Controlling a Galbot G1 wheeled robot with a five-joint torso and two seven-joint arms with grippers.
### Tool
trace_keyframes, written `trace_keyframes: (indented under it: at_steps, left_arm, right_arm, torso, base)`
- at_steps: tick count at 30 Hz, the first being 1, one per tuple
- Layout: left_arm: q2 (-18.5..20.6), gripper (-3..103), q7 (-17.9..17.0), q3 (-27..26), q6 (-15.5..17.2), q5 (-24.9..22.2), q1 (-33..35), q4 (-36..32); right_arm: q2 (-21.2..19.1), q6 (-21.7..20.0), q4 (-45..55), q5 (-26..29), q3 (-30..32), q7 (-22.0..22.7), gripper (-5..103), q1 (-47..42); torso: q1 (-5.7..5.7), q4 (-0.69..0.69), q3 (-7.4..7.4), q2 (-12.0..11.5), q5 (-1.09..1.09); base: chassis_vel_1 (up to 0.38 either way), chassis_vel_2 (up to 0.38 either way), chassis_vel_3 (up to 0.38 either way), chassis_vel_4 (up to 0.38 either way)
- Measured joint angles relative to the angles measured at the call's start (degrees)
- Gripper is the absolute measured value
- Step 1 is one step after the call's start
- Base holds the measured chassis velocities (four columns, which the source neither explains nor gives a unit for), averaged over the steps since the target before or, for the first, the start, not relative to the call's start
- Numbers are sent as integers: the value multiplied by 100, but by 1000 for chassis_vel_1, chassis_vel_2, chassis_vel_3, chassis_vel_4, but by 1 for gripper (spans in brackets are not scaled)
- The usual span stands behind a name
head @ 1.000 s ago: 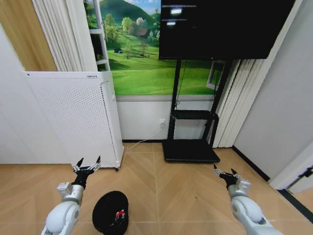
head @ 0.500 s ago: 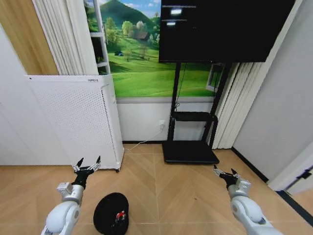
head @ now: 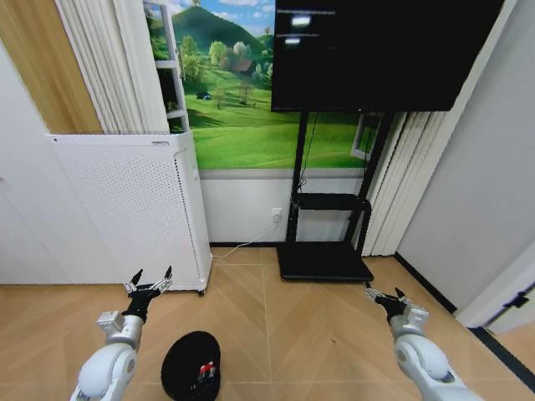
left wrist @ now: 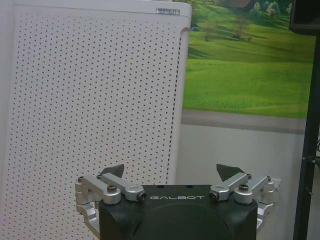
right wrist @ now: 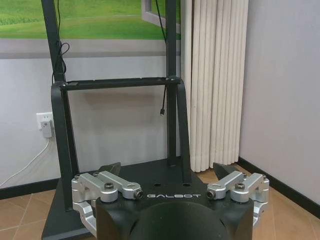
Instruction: Pick up the trash bin and place the garbage on the floor into it.
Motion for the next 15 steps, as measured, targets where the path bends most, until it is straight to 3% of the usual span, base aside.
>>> trace_keyframes:
  at_steps: [15]
  left_arm:
    - [0,100,0,0,0,0,0,0]
  right_arm:
    - [0,0,0,0,0,0,100,0]
  torso:
    - [181,0,286,467,0]
  base:
    - [0,0,0,0]
